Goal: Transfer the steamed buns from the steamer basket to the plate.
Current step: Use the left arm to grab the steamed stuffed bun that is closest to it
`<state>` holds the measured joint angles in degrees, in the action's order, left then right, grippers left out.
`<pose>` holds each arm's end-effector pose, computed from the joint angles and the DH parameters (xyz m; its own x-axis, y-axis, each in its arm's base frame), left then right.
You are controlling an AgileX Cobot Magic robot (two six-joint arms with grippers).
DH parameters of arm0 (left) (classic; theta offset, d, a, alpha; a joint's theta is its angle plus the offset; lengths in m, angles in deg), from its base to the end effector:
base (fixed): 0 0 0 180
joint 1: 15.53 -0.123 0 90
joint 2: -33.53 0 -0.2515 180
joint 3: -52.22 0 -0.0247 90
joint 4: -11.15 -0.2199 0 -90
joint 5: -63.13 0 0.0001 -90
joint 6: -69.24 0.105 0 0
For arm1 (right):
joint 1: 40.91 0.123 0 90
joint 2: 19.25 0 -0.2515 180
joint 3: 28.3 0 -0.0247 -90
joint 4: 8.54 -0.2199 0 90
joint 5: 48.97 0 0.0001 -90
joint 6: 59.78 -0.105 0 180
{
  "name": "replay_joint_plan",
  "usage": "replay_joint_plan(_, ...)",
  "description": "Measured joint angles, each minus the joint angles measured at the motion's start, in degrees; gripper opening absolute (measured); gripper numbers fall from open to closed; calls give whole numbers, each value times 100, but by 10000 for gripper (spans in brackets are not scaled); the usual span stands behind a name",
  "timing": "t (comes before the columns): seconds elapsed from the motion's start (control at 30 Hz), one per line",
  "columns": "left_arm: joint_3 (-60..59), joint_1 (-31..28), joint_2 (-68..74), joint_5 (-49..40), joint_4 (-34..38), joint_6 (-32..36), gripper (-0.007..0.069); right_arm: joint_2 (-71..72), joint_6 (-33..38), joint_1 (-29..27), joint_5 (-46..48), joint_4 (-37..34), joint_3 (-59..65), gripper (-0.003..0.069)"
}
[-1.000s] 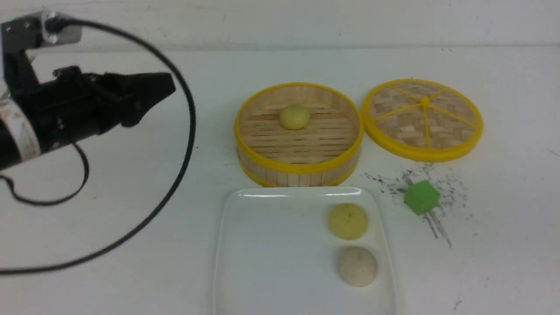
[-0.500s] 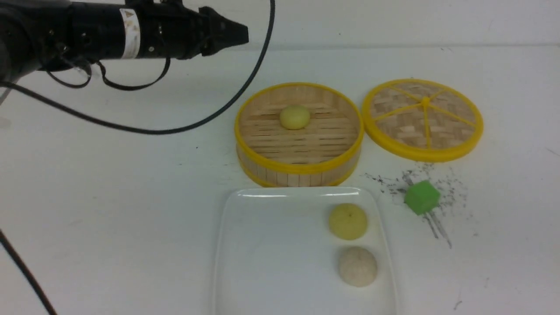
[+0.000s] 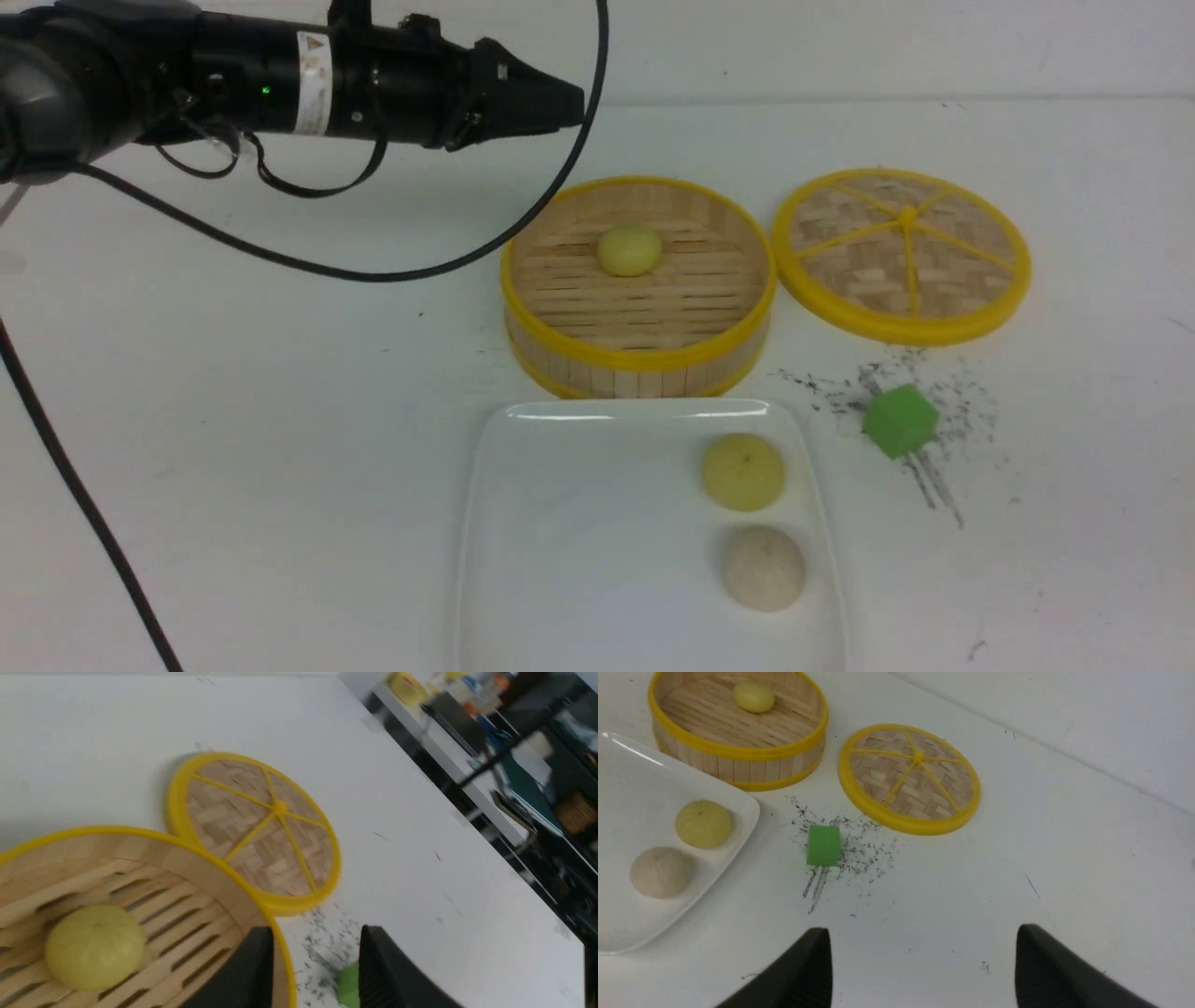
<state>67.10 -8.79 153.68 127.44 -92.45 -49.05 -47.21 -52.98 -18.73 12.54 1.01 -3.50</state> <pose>0.3697 -0.1363 0.2729 -0.6448 0.0836 -0.7598 0.7198 0.4008 -0.5668 0.0362 -0.0018 0.3514 -0.3189 -0.3410 -0.8843 -0.3193 0.9172 -0.2385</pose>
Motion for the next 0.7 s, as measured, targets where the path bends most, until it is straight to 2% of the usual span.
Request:
replay_joint_plan(0.17,0,0,-6,-277,0,353,287,0,12,0,-7,11,0,514)
replay_joint_plan(0.47,0,0,-6,-1713,0,590,287,0,-6,0,-36,-19,0,514)
replay_joint_plan(0.5,0,0,-6,-2239,6,595,287,0,-21,0,-36,-55,0,514)
replay_joint_plan(0.53,0,0,-6,-2239,6,595,287,0,-22,0,-36,-56,0,514)
replay_joint_plan(0.6,0,0,-6,-3327,45,614,287,0,-138,0,-44,-103,0,514)
replay_joint_plan(0.67,0,0,-6,-3834,66,639,287,0,-169,0,-58,-109,0,514)
replay_joint_plan(0.7,0,-6,-6,-4388,108,691,287,0,-230,0,-79,-109,0,514)
